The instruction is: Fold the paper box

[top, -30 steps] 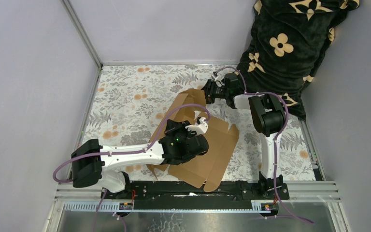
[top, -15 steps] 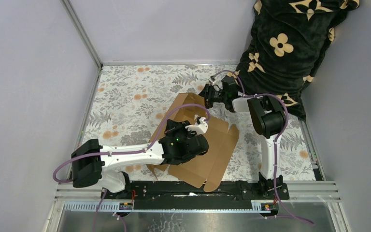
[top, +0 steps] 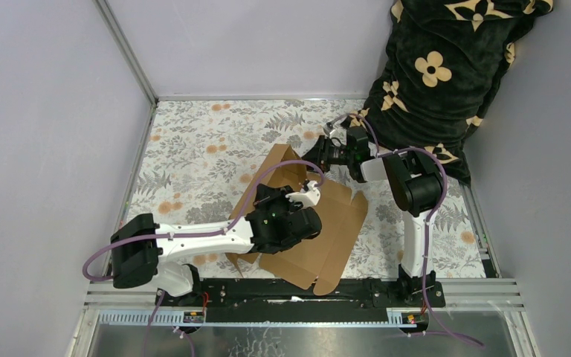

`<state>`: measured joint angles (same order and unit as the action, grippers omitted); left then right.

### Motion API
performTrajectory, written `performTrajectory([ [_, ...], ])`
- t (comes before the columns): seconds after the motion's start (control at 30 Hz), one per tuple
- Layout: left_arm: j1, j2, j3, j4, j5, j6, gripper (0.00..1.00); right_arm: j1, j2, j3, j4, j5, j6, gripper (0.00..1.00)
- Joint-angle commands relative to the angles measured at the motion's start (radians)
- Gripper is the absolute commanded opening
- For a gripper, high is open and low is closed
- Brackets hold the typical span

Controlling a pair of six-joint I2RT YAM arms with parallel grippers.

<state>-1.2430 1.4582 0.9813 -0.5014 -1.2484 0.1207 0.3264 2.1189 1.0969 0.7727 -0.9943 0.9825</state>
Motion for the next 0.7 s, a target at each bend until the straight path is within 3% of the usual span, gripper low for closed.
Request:
performTrajectory([
  [0.0, -0.007, 0.035, 0.018, 0.025, 0.048, -0.052, 0.0, 0.014, -0.061, -0.057, 0.183, -0.062, 0.04, 0.43],
  [0.3, -0.021, 0.068, 0.038, -0.001, 0.051, -0.062, 0.0, 0.014, -0.045, -0.136, 0.38, -0.06, 0.123, 0.46],
  [0.67, -0.038, 0.081, 0.043, -0.063, 0.049, -0.112, 0.0, 0.014, -0.093, -0.197, 0.318, -0.008, -0.003, 0.53],
])
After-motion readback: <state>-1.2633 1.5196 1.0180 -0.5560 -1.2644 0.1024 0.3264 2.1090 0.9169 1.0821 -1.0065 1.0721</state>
